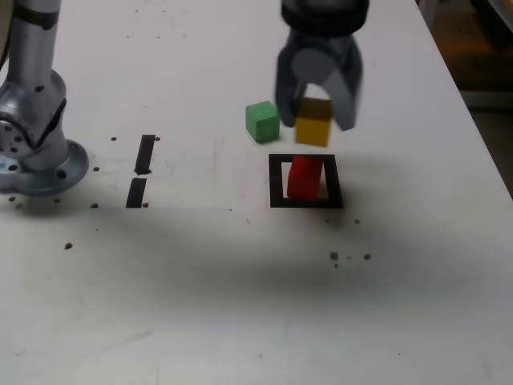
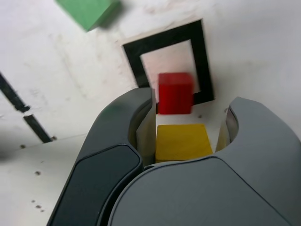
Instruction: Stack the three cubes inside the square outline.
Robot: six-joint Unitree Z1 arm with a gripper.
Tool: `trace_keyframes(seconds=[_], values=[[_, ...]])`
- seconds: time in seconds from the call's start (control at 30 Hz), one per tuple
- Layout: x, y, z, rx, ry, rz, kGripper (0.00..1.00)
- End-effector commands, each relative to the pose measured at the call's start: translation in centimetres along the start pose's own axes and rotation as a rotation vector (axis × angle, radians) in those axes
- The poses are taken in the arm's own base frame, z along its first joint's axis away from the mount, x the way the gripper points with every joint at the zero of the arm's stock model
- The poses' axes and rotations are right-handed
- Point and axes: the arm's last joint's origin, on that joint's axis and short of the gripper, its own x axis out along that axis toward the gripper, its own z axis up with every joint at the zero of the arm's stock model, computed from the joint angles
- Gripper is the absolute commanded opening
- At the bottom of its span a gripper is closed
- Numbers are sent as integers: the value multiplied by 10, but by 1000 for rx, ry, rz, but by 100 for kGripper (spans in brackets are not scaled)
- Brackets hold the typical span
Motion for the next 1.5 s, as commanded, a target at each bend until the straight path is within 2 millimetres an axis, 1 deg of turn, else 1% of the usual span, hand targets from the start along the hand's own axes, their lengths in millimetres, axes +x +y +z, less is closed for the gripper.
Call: trace_keyframes(seconds=[0.0, 0.23, 0.37, 0.73, 1.0, 1.3, 1.47], values=[[2, -1, -5, -9, -7, -3, 12], [31, -3, -5, -17, -13, -29, 17], [40, -4, -1, -17, -22, -34, 17], [47, -1, 5, -20, -30, -18, 17], [49, 2, 4, -29, -18, -9, 23], [52, 3, 3, -31, -10, 1, 37], [54, 4, 4, -31, -11, 6, 51]])
